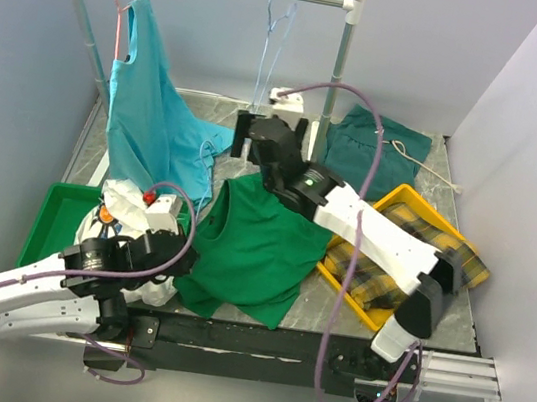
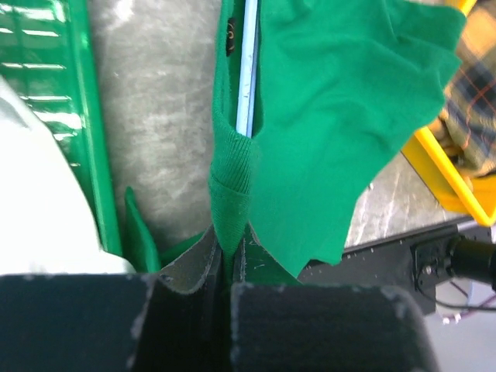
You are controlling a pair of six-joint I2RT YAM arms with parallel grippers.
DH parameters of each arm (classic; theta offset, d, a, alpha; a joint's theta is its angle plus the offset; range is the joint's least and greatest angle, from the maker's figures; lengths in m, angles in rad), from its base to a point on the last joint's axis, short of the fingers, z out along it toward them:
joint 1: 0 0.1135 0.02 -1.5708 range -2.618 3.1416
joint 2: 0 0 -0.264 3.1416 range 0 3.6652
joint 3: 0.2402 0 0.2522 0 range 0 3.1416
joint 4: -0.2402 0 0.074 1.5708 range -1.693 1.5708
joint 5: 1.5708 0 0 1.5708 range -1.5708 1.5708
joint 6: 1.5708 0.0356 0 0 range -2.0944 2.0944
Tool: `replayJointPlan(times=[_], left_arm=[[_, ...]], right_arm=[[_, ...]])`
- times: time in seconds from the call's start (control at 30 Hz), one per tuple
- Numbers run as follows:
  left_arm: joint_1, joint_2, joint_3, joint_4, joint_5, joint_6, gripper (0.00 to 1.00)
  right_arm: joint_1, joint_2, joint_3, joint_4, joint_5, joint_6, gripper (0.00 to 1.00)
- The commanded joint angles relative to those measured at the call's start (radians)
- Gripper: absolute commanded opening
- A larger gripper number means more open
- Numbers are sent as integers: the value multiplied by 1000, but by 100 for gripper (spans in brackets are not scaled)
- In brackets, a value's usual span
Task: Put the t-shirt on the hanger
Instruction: Place the hanger at the clothesline.
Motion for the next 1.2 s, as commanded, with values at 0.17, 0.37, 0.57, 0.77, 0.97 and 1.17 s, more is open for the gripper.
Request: replayJointPlan(times=[0.17, 0.37, 0.57, 0.77, 0.97, 1.17], left_arm=[[-5, 138, 244, -26, -255, 40, 1], [47, 268, 481, -14, -409, 234, 1], [337, 360, 672, 92, -153, 495, 1], [467, 459, 813, 130, -40, 584, 1], [557, 548, 978, 135, 43, 626, 1], [607, 647, 1160, 106, 108, 643, 1]], right_arm=[[-48, -179, -88, 61, 44, 29, 97], [-74, -192, -95, 55, 19, 26, 98], [-88, -207, -100, 51, -4, 33, 98], [-97, -195, -83, 37, -16, 34, 98], [-99, -201, -77, 29, -19, 33, 98], [-103, -216, -91, 32, -24, 31, 98]])
